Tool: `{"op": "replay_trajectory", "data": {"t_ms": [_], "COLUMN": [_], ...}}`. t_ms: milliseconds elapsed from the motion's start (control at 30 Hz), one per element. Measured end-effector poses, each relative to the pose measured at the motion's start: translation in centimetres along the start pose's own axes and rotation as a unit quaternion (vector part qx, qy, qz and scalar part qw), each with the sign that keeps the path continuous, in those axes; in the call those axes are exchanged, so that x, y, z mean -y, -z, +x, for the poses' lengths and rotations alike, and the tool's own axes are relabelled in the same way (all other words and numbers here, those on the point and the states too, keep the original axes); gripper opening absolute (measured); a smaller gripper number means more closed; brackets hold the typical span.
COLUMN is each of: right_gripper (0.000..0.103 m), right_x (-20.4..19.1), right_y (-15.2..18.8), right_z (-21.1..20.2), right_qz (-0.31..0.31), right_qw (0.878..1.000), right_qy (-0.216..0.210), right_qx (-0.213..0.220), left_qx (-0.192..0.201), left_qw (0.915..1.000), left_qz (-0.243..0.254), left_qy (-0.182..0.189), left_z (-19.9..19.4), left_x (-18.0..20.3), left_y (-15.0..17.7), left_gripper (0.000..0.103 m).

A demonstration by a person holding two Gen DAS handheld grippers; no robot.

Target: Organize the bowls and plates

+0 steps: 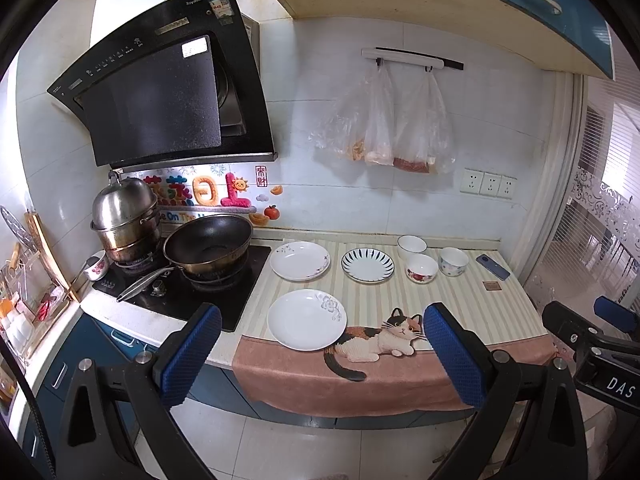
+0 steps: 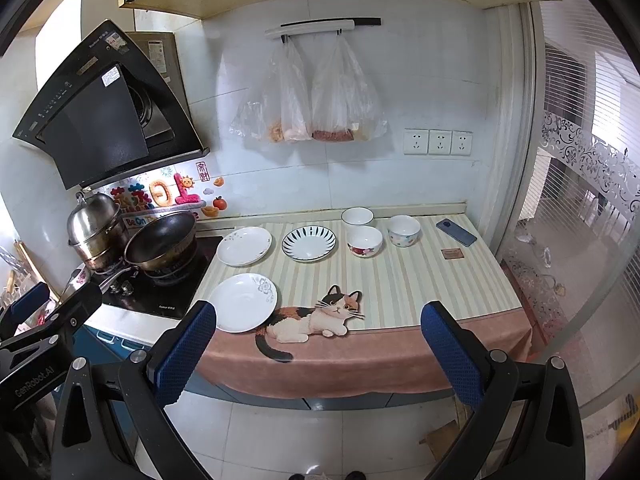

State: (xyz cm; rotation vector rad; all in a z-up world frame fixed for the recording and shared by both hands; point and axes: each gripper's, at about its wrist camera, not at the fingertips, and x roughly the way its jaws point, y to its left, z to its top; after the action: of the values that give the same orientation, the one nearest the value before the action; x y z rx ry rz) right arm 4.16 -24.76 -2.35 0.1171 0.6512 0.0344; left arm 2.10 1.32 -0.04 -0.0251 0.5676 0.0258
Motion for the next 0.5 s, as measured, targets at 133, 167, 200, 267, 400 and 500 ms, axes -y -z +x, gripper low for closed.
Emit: {"op": "replay_trajectory", "data": {"t_ms": [133,167,200,267,400,500], "right_gripper": [0.103,0.103,0.103,0.103,0.103,0.103], "right_x": [0.25,0.25,0.26,0.24,0.21,0.23], "right_y": [0.03,0.02,0.04,-0.05,-0.27,-0.34], "right_z": [-0.2,-0.21,-0.2,-0.18,-0.09,-0.06], "right_qz": [0.001,0.001,0.002,0.002,0.004,0.004], "right_qw": [1.0,1.0,1.0,1.0,1.0,1.0], "right_qy": [-0.001,-0.001,-0.001,-0.001,-0.001,-0.001], "right_qx": [0.001,0.001,0.001,0.001,0.003,0.002], "left_qx": [0.001,0.001,0.001,0.001,0.004,0.006], "left_qw": [1.0,1.0,1.0,1.0,1.0,1.0], "left_qz": [0.003,0.004,0.004,0.004,0.004,0.004], "left_qy": [0.0,0.0,0.0,0.0,-0.001,0.0], "left_z": [0.7,0.85,0.89,1.03,0.93,0.9], "left_x": [0.28,0.3,0.25,0.3,0.36,0.25], "left_y": [-0.52,-0.56,-0.53,-0.58,-0.44,-0.21], "left_gripper": [0.103,0.103,0.103,0.103,0.103,0.103]}}
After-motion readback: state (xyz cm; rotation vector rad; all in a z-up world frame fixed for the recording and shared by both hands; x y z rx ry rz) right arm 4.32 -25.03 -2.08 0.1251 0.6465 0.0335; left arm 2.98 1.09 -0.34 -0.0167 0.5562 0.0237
